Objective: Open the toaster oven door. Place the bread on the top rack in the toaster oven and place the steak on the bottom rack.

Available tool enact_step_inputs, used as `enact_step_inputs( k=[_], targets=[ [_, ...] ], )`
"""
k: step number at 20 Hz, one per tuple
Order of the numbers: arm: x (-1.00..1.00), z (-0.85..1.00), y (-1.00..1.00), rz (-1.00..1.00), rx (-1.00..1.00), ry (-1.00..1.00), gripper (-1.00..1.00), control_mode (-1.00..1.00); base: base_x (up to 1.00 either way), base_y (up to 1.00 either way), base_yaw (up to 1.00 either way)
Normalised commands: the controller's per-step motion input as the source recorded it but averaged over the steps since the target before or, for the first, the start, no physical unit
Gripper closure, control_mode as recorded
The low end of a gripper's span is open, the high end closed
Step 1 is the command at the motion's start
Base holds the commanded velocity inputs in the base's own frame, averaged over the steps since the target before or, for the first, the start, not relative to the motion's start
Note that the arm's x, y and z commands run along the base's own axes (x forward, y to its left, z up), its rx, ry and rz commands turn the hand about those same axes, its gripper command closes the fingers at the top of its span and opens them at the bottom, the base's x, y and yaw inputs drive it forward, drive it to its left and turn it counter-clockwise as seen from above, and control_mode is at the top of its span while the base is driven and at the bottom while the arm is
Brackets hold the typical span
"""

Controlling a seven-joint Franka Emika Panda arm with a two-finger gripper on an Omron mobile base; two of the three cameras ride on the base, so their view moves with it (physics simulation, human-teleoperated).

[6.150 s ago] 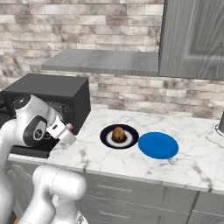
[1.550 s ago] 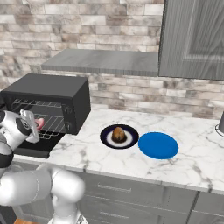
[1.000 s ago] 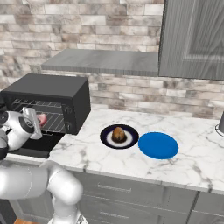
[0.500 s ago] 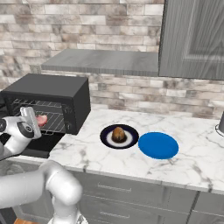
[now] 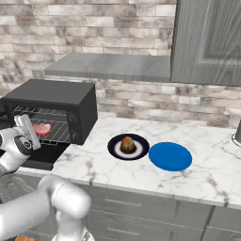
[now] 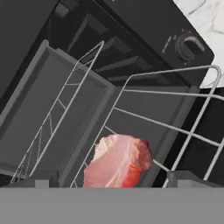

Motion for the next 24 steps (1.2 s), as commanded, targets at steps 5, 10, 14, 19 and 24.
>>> enact_step_inputs(
  k=[5, 10, 14, 19, 24],
  targets=[
    [-0.50, 0.88, 0.00, 0.06, -0.11, 0.03, -1.00, -1.00, 0.00, 0.00, 0.00],
    [-0.68, 0.61, 0.00, -0.09, -0.18, -0.02, -1.00, -1.00, 0.00, 0.00, 0.00],
    [-0.66, 0.11, -0.03, -0.09, -0.31, -0.02, -1.00, -1.00, 0.00, 0.00, 0.00],
    [-0.32, 0.25, -0.01, -0.02, -0.31, 0.03, -1.00, -1.00, 0.00, 0.00, 0.00],
    [0.00, 0.33, 0.01, 0.00, -0.32, 0.27, -1.00, -1.00, 0.00, 0.00, 0.00]
  ],
)
